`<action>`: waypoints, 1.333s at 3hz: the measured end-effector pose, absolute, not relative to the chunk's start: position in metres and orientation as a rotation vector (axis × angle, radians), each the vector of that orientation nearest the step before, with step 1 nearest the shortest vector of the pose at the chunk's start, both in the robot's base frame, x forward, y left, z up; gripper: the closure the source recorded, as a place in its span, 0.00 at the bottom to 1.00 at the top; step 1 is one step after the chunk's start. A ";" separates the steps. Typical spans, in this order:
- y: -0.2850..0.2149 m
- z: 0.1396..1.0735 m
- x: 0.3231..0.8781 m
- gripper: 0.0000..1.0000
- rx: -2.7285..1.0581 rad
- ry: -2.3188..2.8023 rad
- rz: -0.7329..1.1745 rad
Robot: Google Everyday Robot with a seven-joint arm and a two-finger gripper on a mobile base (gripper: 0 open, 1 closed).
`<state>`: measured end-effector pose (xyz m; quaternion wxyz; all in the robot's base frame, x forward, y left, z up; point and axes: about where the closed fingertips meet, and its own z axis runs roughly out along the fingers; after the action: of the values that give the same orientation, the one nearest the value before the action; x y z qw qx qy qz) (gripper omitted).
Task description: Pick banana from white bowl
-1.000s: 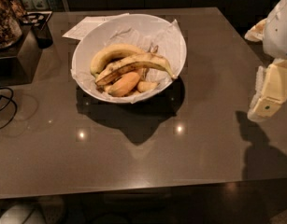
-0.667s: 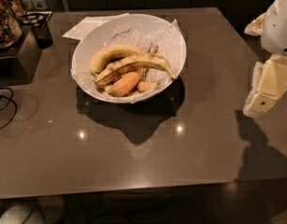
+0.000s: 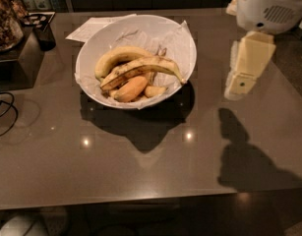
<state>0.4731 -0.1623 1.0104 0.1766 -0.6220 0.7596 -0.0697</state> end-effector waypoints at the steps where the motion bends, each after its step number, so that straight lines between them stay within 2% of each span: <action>1: -0.159 1.012 0.474 0.00 -1.761 2.137 -0.202; 2: -0.159 1.012 0.474 0.00 -1.761 2.137 -0.202; 4: -0.092 1.026 0.495 0.00 -1.921 2.044 -0.129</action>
Offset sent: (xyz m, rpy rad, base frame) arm 0.0085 0.0424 0.0130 0.0678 0.0732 0.0715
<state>0.4946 -0.0915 1.0263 0.1660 -0.6747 0.7178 -0.0454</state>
